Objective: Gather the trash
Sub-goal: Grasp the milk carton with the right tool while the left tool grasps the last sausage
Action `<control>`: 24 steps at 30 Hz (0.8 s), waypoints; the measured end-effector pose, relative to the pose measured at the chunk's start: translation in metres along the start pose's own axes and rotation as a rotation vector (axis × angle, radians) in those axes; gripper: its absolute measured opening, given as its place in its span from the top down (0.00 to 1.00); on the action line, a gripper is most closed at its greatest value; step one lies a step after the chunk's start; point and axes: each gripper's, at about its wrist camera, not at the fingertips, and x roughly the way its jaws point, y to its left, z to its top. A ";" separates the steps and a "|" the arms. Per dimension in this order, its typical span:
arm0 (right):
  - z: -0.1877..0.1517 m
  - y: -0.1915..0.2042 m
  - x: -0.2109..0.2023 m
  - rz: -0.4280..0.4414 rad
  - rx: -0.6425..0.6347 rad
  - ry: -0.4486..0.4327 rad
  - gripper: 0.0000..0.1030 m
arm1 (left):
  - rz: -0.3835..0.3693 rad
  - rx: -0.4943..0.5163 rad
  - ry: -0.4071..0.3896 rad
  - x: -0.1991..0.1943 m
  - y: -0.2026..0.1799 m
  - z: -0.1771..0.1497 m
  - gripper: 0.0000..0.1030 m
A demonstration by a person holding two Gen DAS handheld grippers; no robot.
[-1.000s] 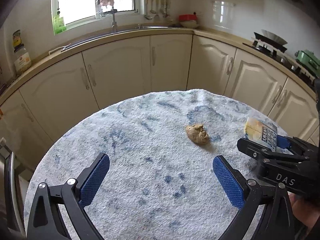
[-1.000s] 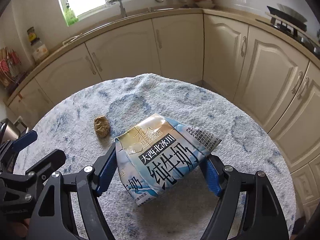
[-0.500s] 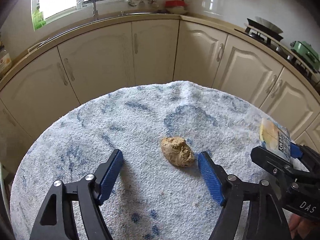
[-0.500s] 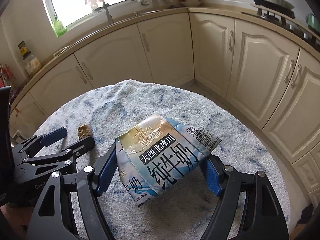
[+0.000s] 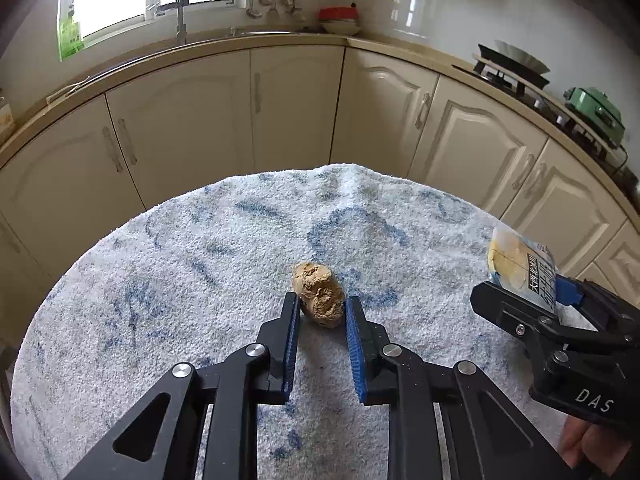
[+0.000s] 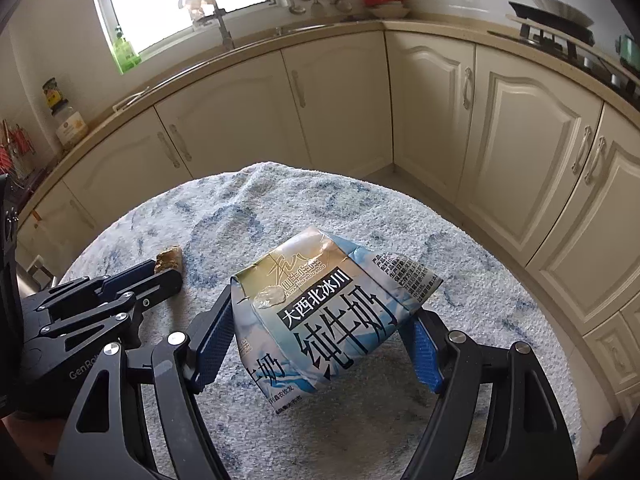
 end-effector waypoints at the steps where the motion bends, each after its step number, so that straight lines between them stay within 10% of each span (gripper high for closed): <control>1: 0.000 0.002 0.000 0.000 -0.005 -0.002 0.25 | -0.001 -0.001 0.000 -0.004 0.000 -0.002 0.85; 24: -0.008 0.016 -0.006 0.058 -0.032 0.000 0.25 | -0.011 -0.074 0.034 -0.065 0.010 -0.042 0.84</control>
